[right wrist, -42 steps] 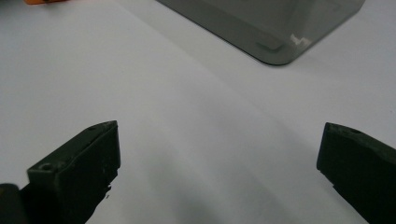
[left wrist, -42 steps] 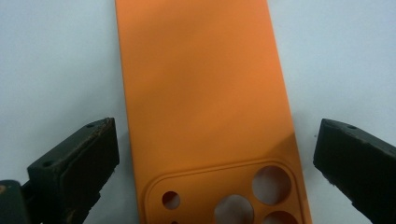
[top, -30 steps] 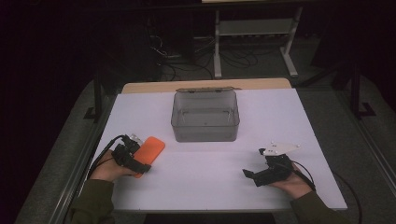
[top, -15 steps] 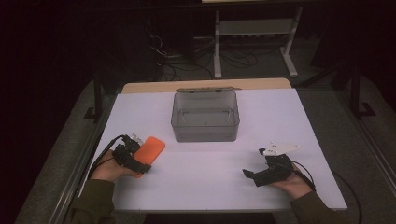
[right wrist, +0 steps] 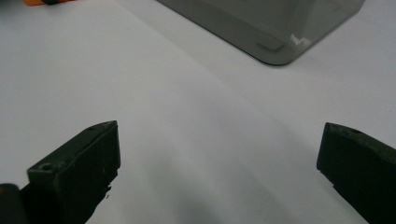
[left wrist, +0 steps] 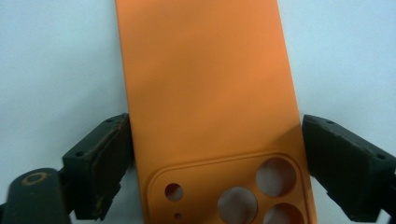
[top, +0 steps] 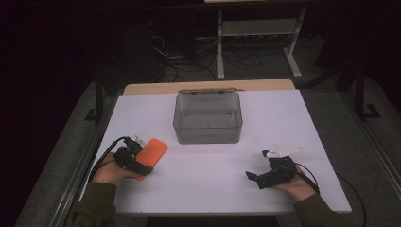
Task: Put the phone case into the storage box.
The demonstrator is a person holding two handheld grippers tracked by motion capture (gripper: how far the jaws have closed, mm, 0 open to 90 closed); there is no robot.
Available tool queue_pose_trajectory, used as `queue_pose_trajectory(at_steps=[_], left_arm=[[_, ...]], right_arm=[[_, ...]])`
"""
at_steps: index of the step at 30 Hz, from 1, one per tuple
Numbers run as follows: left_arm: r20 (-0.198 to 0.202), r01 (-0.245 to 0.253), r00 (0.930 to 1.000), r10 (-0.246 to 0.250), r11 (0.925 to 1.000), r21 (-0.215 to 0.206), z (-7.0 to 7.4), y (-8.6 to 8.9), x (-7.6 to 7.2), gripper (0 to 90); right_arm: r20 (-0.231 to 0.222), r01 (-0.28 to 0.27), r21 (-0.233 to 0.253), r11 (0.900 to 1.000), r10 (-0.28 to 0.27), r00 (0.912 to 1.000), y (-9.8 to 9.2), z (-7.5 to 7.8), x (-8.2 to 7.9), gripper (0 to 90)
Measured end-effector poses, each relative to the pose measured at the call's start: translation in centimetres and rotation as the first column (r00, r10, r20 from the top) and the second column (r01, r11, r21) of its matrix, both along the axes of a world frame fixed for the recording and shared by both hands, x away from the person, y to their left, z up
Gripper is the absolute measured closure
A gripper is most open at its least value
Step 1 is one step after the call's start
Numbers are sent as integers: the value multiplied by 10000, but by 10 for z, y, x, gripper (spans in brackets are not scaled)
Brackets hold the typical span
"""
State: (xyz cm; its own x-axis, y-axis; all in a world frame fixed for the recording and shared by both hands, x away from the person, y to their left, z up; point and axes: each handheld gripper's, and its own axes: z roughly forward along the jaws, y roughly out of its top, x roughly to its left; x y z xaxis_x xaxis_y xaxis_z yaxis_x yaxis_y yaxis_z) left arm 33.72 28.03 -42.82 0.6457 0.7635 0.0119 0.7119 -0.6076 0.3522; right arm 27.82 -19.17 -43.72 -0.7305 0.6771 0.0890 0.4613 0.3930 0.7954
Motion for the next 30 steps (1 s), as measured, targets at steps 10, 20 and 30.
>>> queue_pose_trajectory(at_steps=[10,20,30], left_arm=[[-166,17,9999,-15,9999,125,2,-2,1,140],[-246,216,9995,-218,9997,-86,4,0,1,147],[-44,517,9986,-519,9983,-262,19,-2,-2,146]], right_arm=[[-4,-1,3,10000,1,10000,0,0,0,0],[14,25,60,10000,-25,10000,-1,0,0,0],[15,16,44,10000,-16,10000,-1,0,0,0]])
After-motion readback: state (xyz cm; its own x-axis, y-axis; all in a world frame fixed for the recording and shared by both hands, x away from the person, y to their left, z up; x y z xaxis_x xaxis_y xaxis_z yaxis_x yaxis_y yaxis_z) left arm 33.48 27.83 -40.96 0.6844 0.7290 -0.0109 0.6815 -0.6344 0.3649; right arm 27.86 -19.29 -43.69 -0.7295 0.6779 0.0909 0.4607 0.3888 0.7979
